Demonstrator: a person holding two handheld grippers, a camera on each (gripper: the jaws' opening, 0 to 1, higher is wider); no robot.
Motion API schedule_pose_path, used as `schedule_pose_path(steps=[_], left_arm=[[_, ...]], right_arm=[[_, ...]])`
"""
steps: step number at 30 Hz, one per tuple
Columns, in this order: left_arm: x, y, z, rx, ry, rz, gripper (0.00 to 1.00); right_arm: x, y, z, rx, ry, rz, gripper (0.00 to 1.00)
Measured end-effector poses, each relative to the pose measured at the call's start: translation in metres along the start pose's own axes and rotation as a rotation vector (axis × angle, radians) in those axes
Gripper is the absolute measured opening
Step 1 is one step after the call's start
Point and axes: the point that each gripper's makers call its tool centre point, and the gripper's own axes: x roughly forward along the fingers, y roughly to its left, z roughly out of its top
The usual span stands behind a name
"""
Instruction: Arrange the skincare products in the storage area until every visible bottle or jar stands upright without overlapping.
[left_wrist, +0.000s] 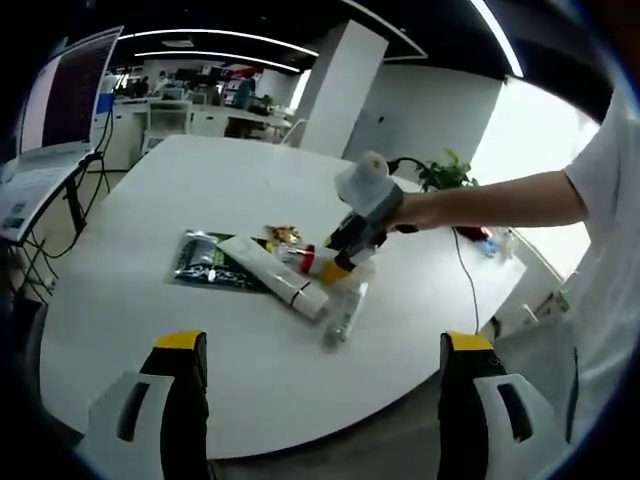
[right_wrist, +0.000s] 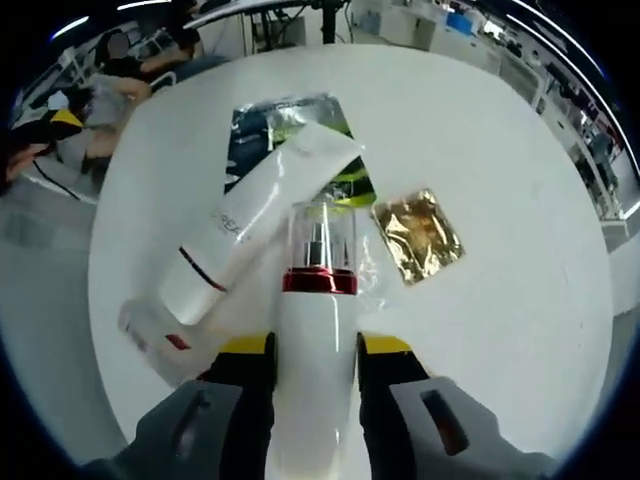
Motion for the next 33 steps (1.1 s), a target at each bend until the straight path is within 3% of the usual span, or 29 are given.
schedule_pose_path(steps=[6, 9, 17, 26, 33], left_arm=[[0.001, -0.001, -0.002, 0.002, 0.009, -0.002, 0.88], [0.001, -0.002, -0.003, 0.004, 0.015, -0.007, 0.88], [0.002, -0.004, -0.005, 0.014, 0.029, -0.017, 0.88], [0.003, -0.007, -0.006, 0.026, 0.039, -0.034, 0.87], [0.004, -0.011, -0.005, 0.014, 0.032, -0.059, 0.87]], right_arm=[[-0.005, 0.008, -0.002, -0.044, 0.039, 0.013, 0.32], [0.001, 0.0, 0.0, -0.064, 0.045, 0.019, 0.32], [-0.002, 0.001, -0.002, -0.046, 0.06, 0.019, 0.29], [-0.001, -0.005, 0.001, -0.013, 0.004, -0.008, 0.28], [-0.018, -0.004, 0.009, 0.005, -0.077, -0.008, 0.27]])
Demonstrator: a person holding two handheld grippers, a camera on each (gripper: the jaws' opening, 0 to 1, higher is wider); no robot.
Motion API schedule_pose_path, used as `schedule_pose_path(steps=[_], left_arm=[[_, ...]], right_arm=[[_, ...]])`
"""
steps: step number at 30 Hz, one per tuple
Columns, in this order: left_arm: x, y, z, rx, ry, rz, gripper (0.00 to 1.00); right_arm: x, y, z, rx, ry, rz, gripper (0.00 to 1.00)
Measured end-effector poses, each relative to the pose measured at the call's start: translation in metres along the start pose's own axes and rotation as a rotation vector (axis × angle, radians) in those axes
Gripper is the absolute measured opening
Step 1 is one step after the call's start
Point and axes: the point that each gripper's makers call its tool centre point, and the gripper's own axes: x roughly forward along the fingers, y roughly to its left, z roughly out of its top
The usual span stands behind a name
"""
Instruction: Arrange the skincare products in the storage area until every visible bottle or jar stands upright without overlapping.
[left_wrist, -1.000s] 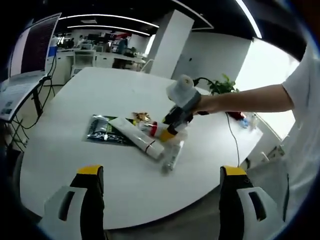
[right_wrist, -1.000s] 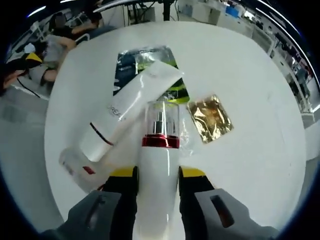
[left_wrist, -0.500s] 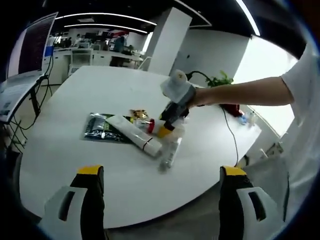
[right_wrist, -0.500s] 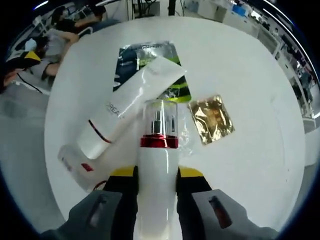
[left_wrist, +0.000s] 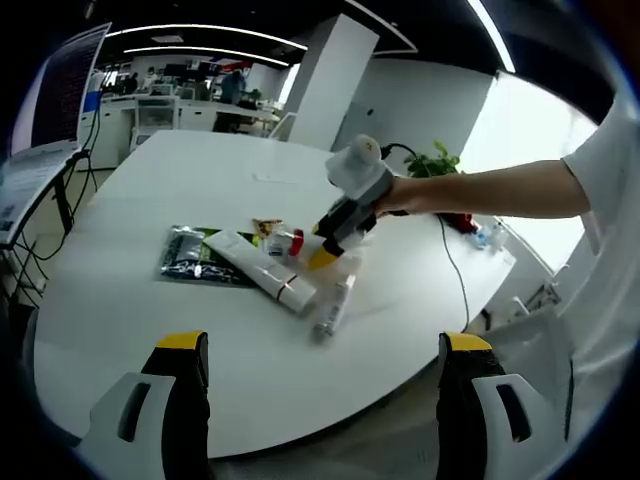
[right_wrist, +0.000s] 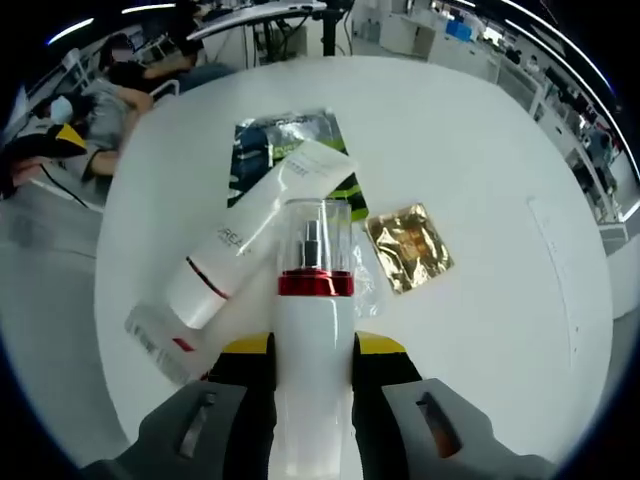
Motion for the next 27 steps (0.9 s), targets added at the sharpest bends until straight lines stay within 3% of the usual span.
schedule_pose_path(steps=[5, 10, 17, 21, 27], left_arm=[[-0.001, -0.002, 0.0, 0.001, -0.002, -0.012, 0.87], [-0.001, -0.004, 0.0, 0.006, -0.004, -0.029, 0.87], [0.001, -0.008, -0.002, 0.025, 0.006, -0.044, 0.87], [0.001, -0.013, -0.004, 0.041, 0.017, -0.057, 0.87], [0.005, -0.018, -0.004, 0.044, 0.025, -0.079, 0.86]], right_arm=[[-0.016, 0.007, 0.001, 0.012, -0.047, -0.016, 0.27], [-0.019, 0.0, 0.0, 0.047, -0.085, -0.025, 0.27], [-0.041, 0.006, -0.011, 0.082, -0.137, -0.05, 0.27], [-0.053, 0.011, -0.014, 0.114, -0.184, -0.057, 0.27], [-0.071, 0.015, -0.018, 0.149, -0.305, -0.053, 0.27]])
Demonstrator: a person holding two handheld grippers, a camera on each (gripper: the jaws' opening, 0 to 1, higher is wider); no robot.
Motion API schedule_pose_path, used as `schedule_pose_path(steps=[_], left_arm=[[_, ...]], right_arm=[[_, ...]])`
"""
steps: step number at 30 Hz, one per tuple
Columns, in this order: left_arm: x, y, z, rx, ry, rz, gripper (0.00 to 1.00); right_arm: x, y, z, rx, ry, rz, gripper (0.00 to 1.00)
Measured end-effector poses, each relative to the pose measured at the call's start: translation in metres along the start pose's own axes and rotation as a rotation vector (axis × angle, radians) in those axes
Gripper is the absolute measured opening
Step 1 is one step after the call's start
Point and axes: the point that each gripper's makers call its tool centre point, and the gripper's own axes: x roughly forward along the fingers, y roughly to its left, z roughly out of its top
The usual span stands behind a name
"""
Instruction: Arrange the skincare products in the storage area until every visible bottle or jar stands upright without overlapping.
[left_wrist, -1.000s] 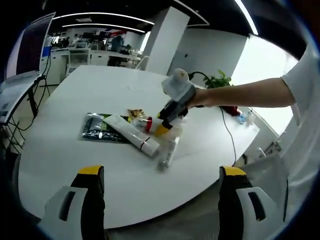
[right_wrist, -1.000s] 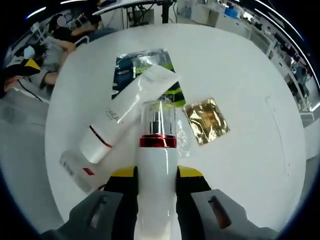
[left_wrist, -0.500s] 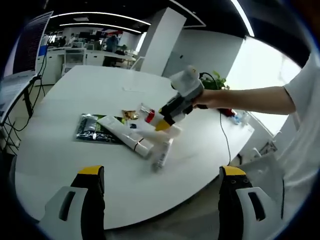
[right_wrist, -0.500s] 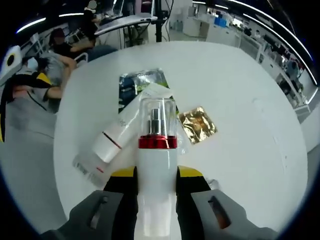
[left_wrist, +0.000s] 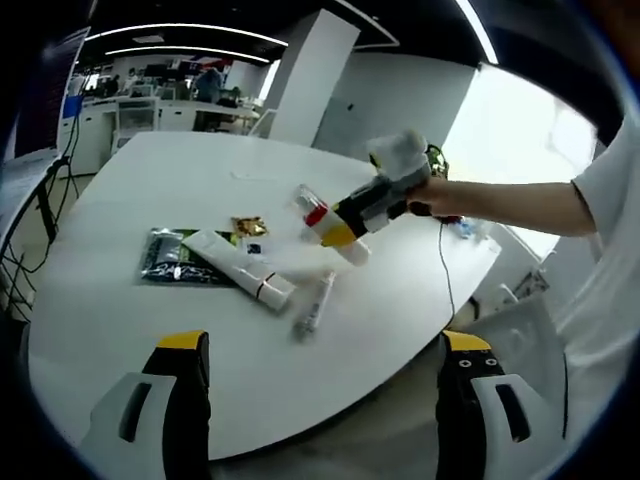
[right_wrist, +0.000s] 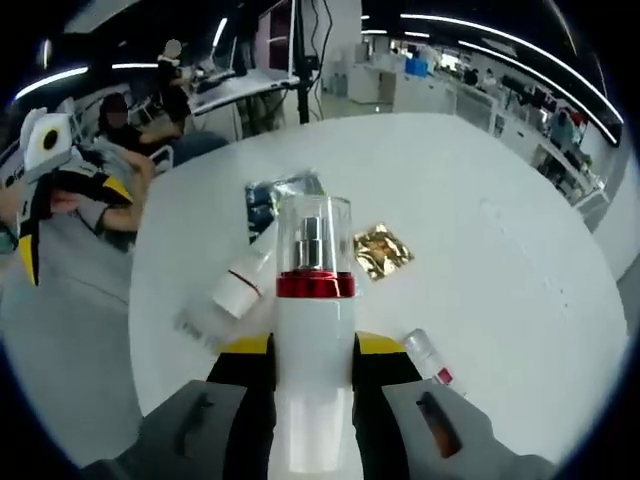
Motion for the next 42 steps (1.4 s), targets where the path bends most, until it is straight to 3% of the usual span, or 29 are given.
schedule_pose_path(steps=[8, 11, 14, 25, 36, 42], left_arm=[[0.012, -0.016, 0.011, 0.031, 0.009, -0.057, 0.86], [0.02, -0.024, 0.018, 0.051, 0.011, -0.088, 0.86], [0.03, -0.03, 0.024, 0.069, 0.018, -0.126, 0.86], [0.057, -0.077, 0.041, 0.116, 0.034, -0.242, 0.86], [0.065, -0.108, 0.075, 0.031, -0.045, -0.385, 0.84], [0.066, -0.117, 0.088, 0.046, -0.076, -0.434, 0.74]], right_arm=[[-0.027, 0.019, -0.011, 0.03, -0.064, -0.011, 0.28], [-0.039, 0.029, -0.009, 0.036, -0.151, 0.006, 0.28], [-0.048, 0.033, -0.009, 0.049, -0.187, 0.011, 0.28], [-0.084, 0.048, -0.007, 0.054, -0.277, 0.034, 0.28], [-0.105, 0.078, 0.002, 0.125, -0.443, 0.172, 0.28], [-0.113, 0.092, 0.011, 0.21, -0.554, 0.251, 0.28]])
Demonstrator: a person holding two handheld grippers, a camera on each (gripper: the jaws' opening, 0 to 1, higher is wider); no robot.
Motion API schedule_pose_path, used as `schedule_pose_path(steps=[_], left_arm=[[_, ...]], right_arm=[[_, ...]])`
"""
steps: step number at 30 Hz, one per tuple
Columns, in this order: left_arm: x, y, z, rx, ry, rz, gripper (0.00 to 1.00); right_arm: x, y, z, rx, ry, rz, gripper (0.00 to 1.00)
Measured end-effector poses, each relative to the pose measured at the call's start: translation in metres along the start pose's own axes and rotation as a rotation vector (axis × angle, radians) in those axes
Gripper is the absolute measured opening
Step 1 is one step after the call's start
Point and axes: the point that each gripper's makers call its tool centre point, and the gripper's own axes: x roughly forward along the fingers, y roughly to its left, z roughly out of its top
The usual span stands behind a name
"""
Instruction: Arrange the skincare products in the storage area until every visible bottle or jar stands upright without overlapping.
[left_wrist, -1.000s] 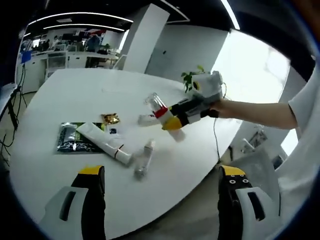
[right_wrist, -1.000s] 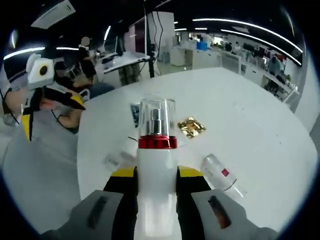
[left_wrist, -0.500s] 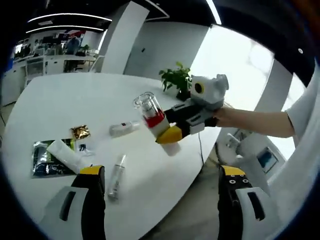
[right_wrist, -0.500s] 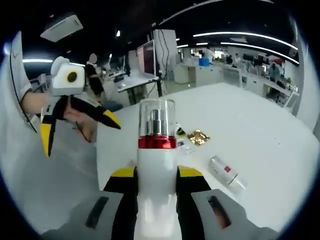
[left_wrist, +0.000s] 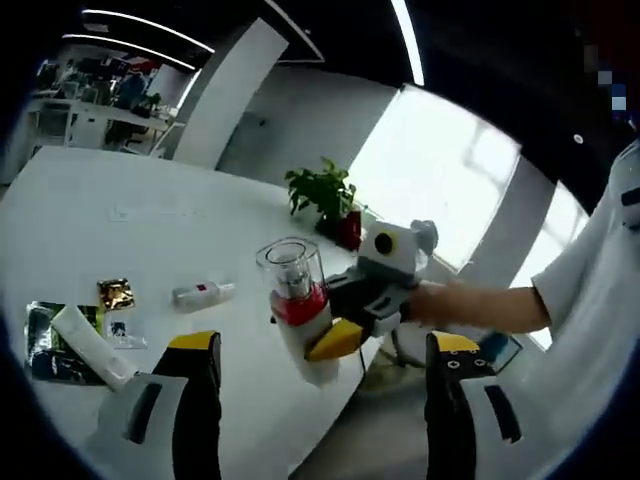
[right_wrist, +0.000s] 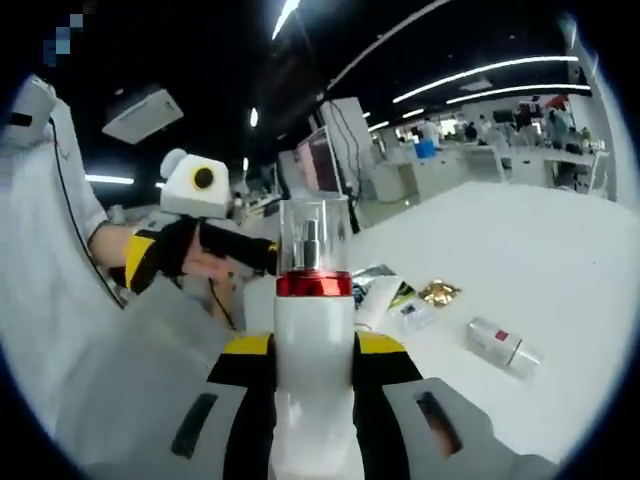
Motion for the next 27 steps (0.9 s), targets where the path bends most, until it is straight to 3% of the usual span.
schedule_pose_path(steps=[5, 13, 20, 27], left_arm=[[0.008, -0.002, 0.007, 0.042, 0.009, -0.028, 0.7], [0.022, -0.009, 0.026, 0.119, -0.048, -0.102, 0.46], [0.032, -0.012, 0.021, 0.146, -0.036, -0.134, 0.44], [0.033, -0.007, 0.02, 0.17, -0.021, -0.173, 0.34]], right_arm=[[-0.003, 0.006, 0.007, 0.043, -0.079, 0.029, 0.28], [-0.005, 0.012, 0.013, 0.052, -0.133, 0.06, 0.28], [-0.007, 0.021, 0.018, 0.061, -0.179, 0.086, 0.28], [-0.005, 0.03, 0.024, 0.054, -0.197, 0.122, 0.28]])
